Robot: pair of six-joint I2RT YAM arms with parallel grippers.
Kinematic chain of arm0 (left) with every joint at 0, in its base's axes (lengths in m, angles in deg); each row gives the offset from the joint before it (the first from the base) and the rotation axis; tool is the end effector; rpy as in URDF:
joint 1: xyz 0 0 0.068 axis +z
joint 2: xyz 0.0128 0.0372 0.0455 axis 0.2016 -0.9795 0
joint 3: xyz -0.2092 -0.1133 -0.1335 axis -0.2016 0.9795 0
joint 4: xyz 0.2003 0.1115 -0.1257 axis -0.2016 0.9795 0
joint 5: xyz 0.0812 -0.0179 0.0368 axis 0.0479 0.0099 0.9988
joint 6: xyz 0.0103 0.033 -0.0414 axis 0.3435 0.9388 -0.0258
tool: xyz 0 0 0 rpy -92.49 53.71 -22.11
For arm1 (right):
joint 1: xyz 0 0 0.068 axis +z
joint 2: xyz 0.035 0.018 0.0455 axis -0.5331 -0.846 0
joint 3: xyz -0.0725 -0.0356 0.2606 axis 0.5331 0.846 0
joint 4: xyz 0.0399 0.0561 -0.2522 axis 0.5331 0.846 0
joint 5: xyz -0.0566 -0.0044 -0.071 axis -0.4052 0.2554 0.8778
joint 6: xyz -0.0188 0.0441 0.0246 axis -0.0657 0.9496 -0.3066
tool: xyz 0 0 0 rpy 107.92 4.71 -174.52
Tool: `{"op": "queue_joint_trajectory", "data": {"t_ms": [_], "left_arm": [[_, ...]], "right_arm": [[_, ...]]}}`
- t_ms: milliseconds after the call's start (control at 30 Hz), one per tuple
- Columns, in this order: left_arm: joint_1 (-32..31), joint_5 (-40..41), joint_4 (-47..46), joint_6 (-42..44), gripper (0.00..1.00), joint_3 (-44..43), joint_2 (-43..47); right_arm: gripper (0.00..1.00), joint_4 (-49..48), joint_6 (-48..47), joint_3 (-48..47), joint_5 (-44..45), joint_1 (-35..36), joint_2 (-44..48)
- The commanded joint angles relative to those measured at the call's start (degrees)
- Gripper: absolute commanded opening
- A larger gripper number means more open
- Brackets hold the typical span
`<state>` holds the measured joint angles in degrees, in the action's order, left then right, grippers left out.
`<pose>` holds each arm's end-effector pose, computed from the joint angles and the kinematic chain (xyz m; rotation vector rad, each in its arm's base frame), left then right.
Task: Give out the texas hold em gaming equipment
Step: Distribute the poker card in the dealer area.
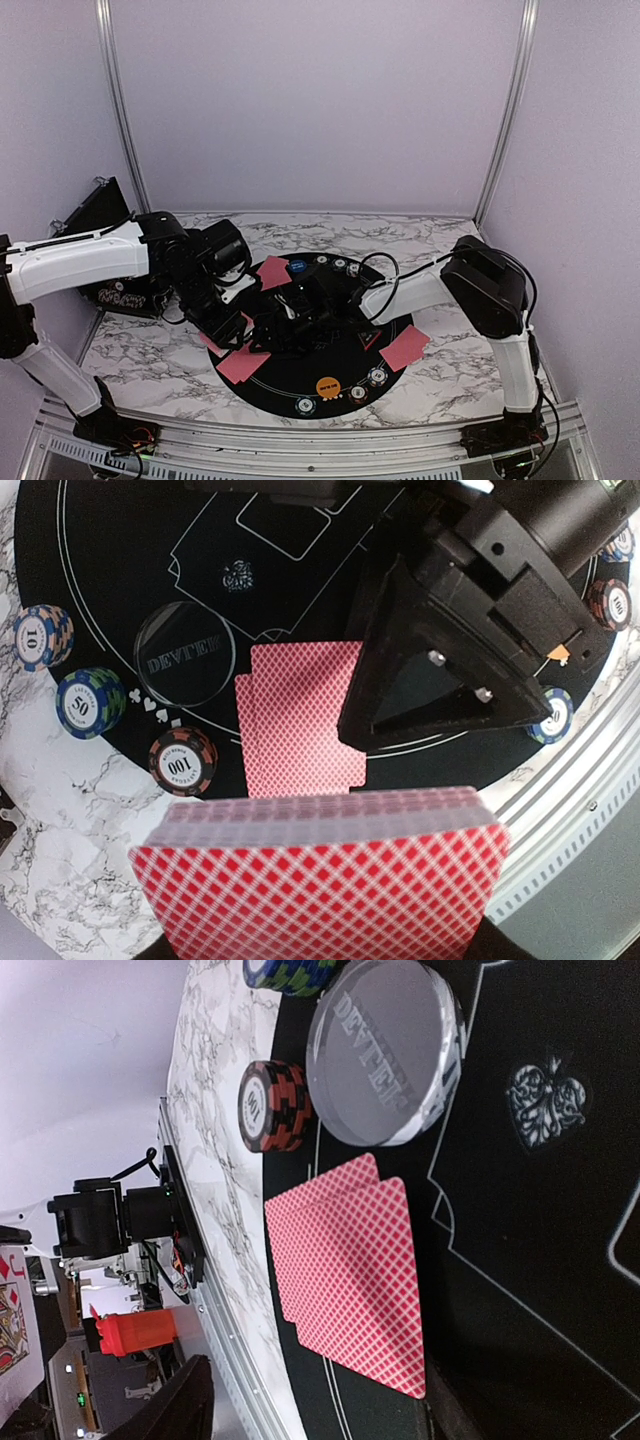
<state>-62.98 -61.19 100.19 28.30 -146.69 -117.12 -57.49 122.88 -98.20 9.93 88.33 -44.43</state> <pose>0.1787 -0.2264 0.2706 1.0280 2.7184 -0.2815 0.2348 0.3907 0.1181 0.5771 -2.6256 -1.5687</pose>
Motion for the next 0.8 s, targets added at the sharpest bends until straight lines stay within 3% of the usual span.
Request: {"op": "queue_joint_trajectory", "data": {"t_ms": [0,767], "left_arm": [[0.9,0.2,-0.2,-1.4,0.58,1.5,2.8],[4.9,0.6,-0.5,-3.4,0.58,6.9,7.1]], "right_arm": [[0.65,5.6,-3.0,-1.9,5.0,0.7,0.4],[0.65,22.6,-16.9,-11.5,26.0,6.6,-0.5]]}}
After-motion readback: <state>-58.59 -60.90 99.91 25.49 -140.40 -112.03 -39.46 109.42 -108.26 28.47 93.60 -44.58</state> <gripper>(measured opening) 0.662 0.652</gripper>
